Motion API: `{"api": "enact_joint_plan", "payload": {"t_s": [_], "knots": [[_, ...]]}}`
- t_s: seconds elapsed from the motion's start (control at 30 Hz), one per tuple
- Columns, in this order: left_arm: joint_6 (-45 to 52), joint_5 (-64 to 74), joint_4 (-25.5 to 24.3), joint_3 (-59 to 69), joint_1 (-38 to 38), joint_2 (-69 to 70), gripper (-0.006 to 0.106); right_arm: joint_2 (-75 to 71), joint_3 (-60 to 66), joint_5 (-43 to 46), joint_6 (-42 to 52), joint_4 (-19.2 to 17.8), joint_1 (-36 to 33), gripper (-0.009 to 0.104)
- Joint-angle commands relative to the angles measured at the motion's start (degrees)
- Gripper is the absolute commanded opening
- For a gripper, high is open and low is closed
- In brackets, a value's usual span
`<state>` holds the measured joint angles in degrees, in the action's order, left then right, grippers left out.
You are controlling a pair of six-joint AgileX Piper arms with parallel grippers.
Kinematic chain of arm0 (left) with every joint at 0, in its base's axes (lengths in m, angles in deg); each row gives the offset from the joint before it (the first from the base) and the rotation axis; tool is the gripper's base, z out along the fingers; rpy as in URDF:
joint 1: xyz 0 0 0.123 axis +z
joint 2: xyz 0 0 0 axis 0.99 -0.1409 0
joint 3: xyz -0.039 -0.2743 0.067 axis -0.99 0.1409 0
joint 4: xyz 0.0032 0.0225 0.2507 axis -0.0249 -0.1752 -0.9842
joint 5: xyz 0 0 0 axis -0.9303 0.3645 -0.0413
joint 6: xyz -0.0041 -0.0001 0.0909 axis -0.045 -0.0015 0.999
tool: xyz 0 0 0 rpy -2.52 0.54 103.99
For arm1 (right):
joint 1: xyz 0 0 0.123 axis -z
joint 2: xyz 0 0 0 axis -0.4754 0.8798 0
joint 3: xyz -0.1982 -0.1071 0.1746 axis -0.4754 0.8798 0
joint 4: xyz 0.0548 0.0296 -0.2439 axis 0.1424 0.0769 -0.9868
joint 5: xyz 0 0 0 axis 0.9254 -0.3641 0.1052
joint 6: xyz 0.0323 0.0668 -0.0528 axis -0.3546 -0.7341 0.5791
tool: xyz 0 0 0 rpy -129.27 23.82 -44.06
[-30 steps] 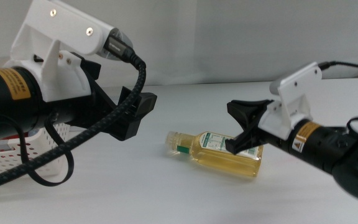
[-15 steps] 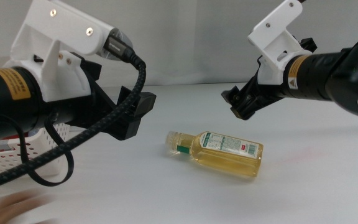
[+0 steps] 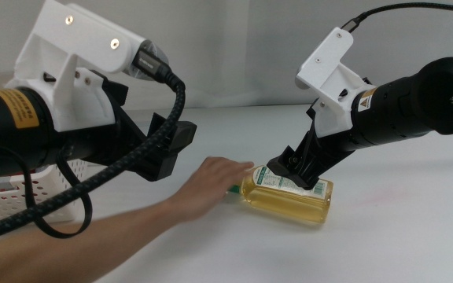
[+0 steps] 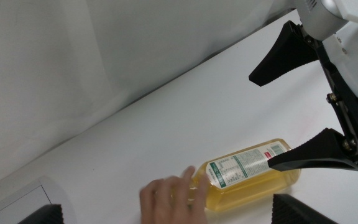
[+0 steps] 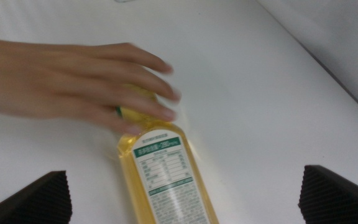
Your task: Use arms to grab the bottles and put them into the dustbin to the left of the table.
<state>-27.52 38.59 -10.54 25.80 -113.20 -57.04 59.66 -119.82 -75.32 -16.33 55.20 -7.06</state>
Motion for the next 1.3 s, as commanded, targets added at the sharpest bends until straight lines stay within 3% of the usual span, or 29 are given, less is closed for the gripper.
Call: {"api": "enact_joint_plan", "payload": {"t_s": [0.0, 0.23, 0.37, 0.53, 0.8, 1.03, 1.27], "knots": [[-0.4, 0.3, 0.5, 0.3, -0.3, 0.3, 0.087, 0.0, -0.5, -0.7, 1.4, 0.5, 0.1, 0.1], [-0.4, 0.4, 0.5, 0.3, -0.3, 0.3, 0.087, 0.0, -0.5, -0.5, 1.1, 0.5, 0.1, 0.1], [-0.4, 0.4, 0.5, 0.3, -0.3, 0.3, 0.087, -0.7, -0.3, 4.3, -6.0, 0.4, 2.8, 0.1], [-0.4, 0.4, 0.5, 0.3, -0.3, 0.3, 0.087, -3.2, -0.3, 7.7, -12.3, 0.5, 9.4, 0.1], [0.1, 0.0, 0.5, 0.5, -0.3, 0.3, 0.087, -10.3, 2.1, 6.0, -12.6, 0.5, 21.3, 0.1], [0.8, -10.7, 0.5, 10.7, -2.0, 3.7, 0.087, -22.0, 13.0, 7.2, -12.4, -0.3, 30.8, 0.1], [0.6, -26.3, 0.5, 22.5, -4.7, 7.8, 0.087, -32.0, 21.4, 9.5, -12.4, -0.6, 32.6, 0.1]]}}
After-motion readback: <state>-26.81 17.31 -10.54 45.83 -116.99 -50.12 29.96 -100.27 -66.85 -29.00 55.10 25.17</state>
